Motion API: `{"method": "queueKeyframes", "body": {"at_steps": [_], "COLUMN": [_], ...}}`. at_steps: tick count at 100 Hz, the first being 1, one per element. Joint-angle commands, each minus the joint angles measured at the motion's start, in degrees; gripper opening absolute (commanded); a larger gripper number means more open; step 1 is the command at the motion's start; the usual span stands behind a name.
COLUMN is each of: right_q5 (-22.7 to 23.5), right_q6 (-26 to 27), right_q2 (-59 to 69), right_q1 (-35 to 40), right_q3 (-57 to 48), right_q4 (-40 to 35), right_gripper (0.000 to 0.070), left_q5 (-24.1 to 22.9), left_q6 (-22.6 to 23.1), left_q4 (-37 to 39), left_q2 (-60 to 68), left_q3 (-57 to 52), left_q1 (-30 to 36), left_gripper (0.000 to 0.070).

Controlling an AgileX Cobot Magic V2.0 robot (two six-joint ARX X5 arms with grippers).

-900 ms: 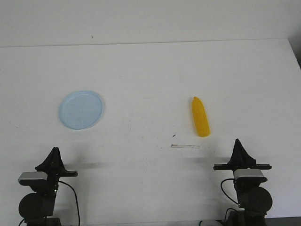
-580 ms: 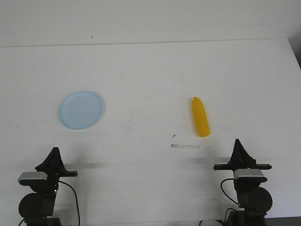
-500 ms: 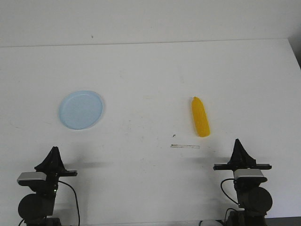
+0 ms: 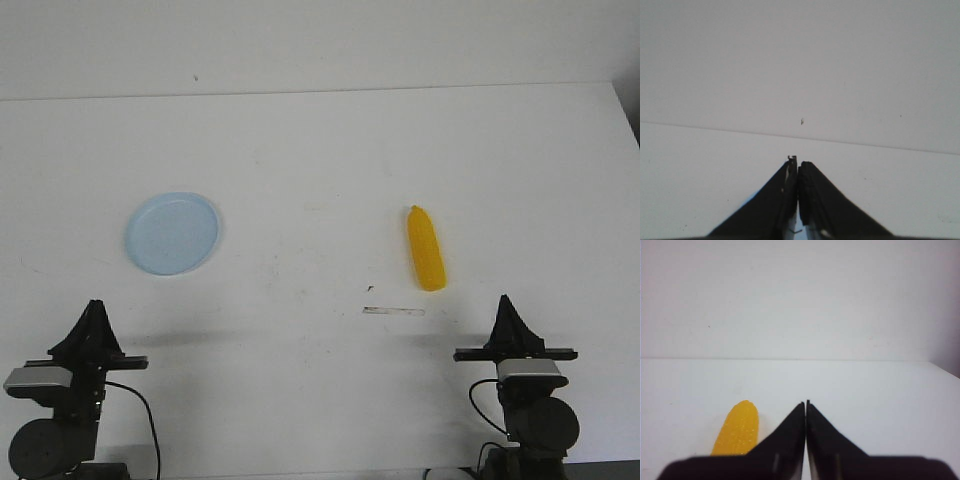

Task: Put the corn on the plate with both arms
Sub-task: 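Raise the left gripper from rest toward the light blue plate, then reach the left gripper to the plate's rim nearest the robot's left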

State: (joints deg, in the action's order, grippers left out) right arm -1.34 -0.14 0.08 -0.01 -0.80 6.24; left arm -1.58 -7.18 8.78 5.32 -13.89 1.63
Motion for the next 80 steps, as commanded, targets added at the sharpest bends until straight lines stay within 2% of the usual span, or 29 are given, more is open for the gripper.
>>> {"method": "queueKeyframes", "body": {"at_steps": [1,11,36,61,80], "right_q5": [-0.1,-0.2,-0.2,-0.1,-0.1], "right_q6": [0.3,0.3,0.3,0.3,0.3], "right_q2": [0.0,0.0,0.0,0.0,0.0], "right_q1": [0.0,0.0,0.0,0.0,0.0], "right_q3": [0.1,0.1,0.1,0.1,0.1], "right_q4": [0.6,0.6,0.6,0.6,0.6], "right_gripper": [0.0004,0.0004,0.0004,0.0004,0.0004], "left_q5": [-0.2,-0.2,-0.1,0.2,3.1], "left_q6": [-2.1,-4.6,-4.5,-4.2,-4.3], "left_q4": [-1.5,-4.3,-4.9,-5.1,-13.0], "left_q2": [2.9,9.0,26.9,39.6,52.0], "left_q3": [-3.3,-7.8,-18.9,-23.0,-31.0], "left_q1": [-0.1,-0.1,0.0,0.0,-0.1], "left_gripper": [0.0001,0.0001,0.0001,0.0001,0.0001]}}
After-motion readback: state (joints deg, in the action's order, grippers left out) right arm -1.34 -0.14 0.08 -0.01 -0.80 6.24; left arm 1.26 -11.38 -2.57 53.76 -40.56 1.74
